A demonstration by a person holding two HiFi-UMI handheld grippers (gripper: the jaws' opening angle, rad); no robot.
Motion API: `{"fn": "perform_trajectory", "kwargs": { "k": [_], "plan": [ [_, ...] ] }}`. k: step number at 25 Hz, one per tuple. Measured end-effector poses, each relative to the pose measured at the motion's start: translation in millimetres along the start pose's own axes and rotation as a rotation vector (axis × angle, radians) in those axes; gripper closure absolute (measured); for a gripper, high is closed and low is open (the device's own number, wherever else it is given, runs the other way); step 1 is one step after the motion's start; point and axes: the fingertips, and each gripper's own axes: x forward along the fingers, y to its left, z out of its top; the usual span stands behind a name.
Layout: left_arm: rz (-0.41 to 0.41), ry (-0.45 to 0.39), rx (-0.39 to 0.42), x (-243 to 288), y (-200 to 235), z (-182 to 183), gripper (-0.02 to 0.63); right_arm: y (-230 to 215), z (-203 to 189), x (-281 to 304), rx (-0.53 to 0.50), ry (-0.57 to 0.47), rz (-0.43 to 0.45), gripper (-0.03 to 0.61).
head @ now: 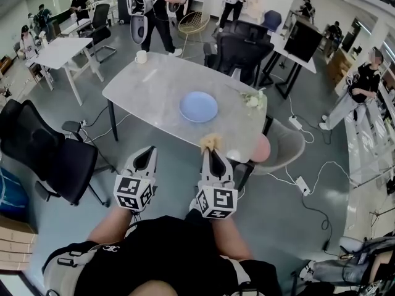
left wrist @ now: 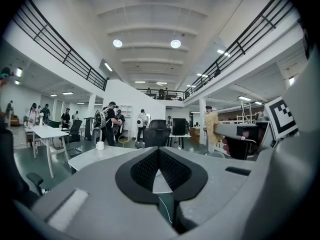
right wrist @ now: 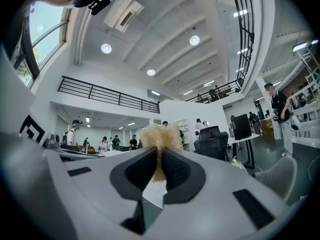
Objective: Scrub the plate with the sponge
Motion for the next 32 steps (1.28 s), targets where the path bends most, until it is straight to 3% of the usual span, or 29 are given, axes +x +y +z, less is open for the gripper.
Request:
{"fn": "perform_trajectory", "kwargs": {
  "k": [6,11,21,32],
  "plan": [
    [0.005,0.012,0.008,30.2,9.9,-5.9,0.609,-15.4,-9.3,29.1,0.008,-0.002,-0.001,0.545],
    [0.016,0.009,0.061,69.6,18.5,-0.7,0.609,-38.2,-18.0,72.1,0.017,-0.001,0.006,0.545],
    [0.073,0.01,0.068,184.3,52.9,19.1,0.609,-94.6,-19.0,186.6,0.024,-0.01,0.061,0.545],
    [0.107,0.069,0.054,307.1,72.4,31.8,0.609,-170.6,-20.9,297.2,0.06,0.028,0.089,0.545]
  ]
}}
